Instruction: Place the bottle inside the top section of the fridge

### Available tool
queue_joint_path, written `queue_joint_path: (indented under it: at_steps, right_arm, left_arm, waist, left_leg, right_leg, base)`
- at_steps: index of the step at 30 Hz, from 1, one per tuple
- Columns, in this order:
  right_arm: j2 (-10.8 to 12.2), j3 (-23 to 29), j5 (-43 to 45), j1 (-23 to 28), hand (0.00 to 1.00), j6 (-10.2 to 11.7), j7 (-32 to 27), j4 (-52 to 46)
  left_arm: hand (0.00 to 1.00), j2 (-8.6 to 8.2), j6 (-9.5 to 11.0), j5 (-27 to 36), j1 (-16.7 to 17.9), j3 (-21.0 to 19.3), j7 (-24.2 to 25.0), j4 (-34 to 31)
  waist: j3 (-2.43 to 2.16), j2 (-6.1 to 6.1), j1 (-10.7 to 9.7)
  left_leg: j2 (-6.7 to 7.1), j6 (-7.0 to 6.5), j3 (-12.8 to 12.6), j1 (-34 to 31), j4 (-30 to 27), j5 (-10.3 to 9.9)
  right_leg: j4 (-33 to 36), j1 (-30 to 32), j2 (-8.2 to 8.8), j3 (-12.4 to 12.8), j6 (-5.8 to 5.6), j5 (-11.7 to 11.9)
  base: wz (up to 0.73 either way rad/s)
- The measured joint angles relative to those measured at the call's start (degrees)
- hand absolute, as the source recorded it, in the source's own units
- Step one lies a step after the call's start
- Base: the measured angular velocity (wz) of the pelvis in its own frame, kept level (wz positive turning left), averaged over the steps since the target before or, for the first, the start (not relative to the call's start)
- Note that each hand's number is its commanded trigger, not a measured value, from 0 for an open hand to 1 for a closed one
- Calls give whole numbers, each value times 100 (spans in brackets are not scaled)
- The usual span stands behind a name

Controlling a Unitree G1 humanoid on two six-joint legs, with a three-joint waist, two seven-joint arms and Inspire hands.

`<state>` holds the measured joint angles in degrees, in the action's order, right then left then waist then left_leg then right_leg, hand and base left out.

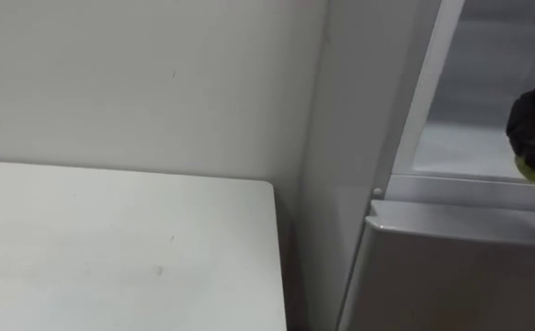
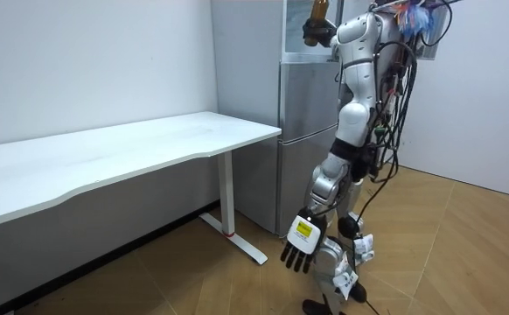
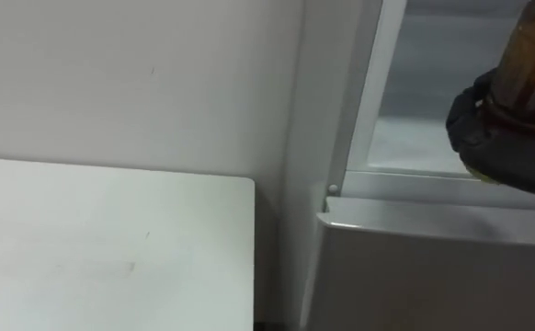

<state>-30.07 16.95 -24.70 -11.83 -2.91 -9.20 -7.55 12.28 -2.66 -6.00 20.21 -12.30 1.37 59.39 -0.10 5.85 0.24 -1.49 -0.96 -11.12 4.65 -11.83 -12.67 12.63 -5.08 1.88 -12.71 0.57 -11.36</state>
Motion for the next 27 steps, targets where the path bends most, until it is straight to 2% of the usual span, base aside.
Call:
queue_joint_path:
  at_steps: [1, 5, 13, 18, 19, 22, 23, 27]
  right_arm:
    - [0, 0, 0, 0, 100, -92, -41, 136]
    - [0, -1, 76, -84, 100, -185, -150, 641]
    - [-64, -22, -358, -531, 100, -187, -318, 1504]
    - [-193, -124, -501, -772, 100, -223, -527, 1813]
    - [-237, -124, -532, -773, 100, -265, -575, 1814]
    - [-423, -124, -719, -803, 100, -425, -768, 1822]
    - [-510, -137, -882, -904, 100, -482, -853, 1830]
    - [-896, -395, -1074, -1463, 100, -481, -1001, 2085]
  left_arm:
    - [0, 0, 0, 0, -10, 0, -1, -3]
    - [0, -14, 1, -48, 2, -144, 4, 6]
    - [0, -14, 9, -44, -16, -142, 18, 26]
    - [0, 18, -48, -48, 89, -162, 8, -3]
    - [0, 16, -81, -53, 124, -239, 10, 3]
    - [0, 26, -104, -96, 252, -355, 9, -4]
    - [0, 26, -104, -96, 296, -355, 10, -4]
    - [0, 31, -105, -96, 334, -355, 25, 3]
  waist:
    - [0, -4, 22]
    - [6, -11, 162]
    - [63, 111, 167]
    - [54, 136, 160]
    - [15, 142, 157]
    - [-20, 180, 154]
    - [-22, 182, 154]
    - [-23, 181, 172]
  left_leg:
    - [0, 0, 1, -1, -1, 1]
    - [13, 1, 34, -7, 2, 2]
    - [12, -16, 46, -8, -48, -19]
    - [20, -23, 54, -57, -98, -20]
    - [24, -24, 63, -107, -115, -18]
    - [30, -24, 82, -113, -175, -18]
    - [30, -24, 82, -105, -175, -18]
    - [18, -20, 83, -104, -177, -17]
  right_leg:
    - [0, 13, 0, -3, 0, 0]
    - [4, 9, -1, -16, -1, -2]
    - [13, -46, 12, -4, -3, -3]
    - [7, -22, 22, -17, -5, -6]
    - [17, 22, 24, -29, -6, -7]
    - [29, 19, 19, -35, -6, -7]
    - [28, 8, 16, -36, -6, -7]
    - [21, -3, 0, -46, -3, -7]
  base:
    - [0]
    - [2]
    - [-1]
    - [-1]
    - [0]
    - [2]
    - [0]
    - [1]
